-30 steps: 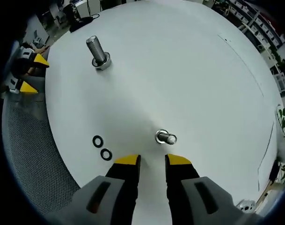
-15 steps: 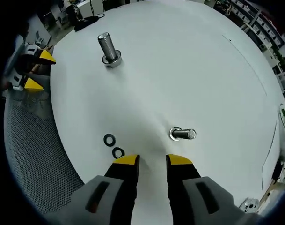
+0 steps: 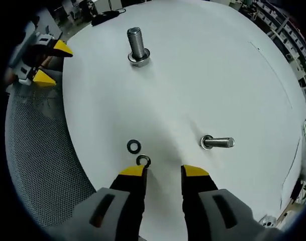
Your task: Place the washer onto the threaded stud by aligning its center hole with the stud, sliding it down to the base, and recovering from edge contact or off-axis alignment until the washer reaches the visible bottom stop.
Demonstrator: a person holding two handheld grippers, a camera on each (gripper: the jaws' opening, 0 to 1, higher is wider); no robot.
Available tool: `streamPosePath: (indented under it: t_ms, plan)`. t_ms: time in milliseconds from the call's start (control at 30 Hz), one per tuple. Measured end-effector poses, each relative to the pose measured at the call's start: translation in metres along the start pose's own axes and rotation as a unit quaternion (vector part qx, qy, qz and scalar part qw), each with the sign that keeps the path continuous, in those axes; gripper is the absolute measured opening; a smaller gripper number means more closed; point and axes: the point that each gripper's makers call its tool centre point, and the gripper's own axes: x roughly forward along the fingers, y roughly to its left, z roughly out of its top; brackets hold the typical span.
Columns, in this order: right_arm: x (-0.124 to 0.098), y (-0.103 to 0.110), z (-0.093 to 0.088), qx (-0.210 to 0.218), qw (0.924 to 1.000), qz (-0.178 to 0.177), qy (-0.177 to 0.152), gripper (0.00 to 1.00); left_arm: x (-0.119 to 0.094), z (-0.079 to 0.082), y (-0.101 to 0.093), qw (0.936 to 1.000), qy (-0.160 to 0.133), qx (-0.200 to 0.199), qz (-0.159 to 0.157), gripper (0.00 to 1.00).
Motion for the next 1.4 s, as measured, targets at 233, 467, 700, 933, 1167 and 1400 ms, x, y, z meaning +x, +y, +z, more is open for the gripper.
streamPosePath:
  t_ms: [233, 467, 700, 933, 1167, 1400]
  plan:
    - [0.003, 0.016, -0.001, -0.015, 0.9998, 0.013, 0.002, 0.29, 0.000, -0.001, 0.000, 1.0000, 0.001, 0.000, 0.000, 0.31]
    - [0.008, 0.024, 0.003, -0.029, 0.9995, 0.012, -0.006, 0.29, 0.000, -0.001, 0.000, 1.0000, 0.002, 0.002, 0.000, 0.31]
    - [0.009, 0.019, 0.004, -0.041, 0.9992, 0.003, 0.000, 0.25, 0.000, -0.001, 0.000, 1.0000, 0.002, 0.003, 0.002, 0.30]
    - [0.008, 0.020, 0.003, -0.047, 0.9989, 0.001, -0.007, 0.24, 0.000, -0.001, 0.000, 1.0000, 0.003, 0.002, 0.003, 0.30]
    - [0.008, 0.020, 0.005, -0.044, 0.9989, -0.001, -0.012, 0.23, 0.000, 0.000, 0.002, 1.0000, 0.000, 0.002, 0.004, 0.30]
    - [0.011, 0.021, 0.008, -0.051, 0.9986, -0.007, -0.009, 0.16, -0.001, 0.000, 0.002, 1.0000, 0.001, 0.000, 0.004, 0.30]
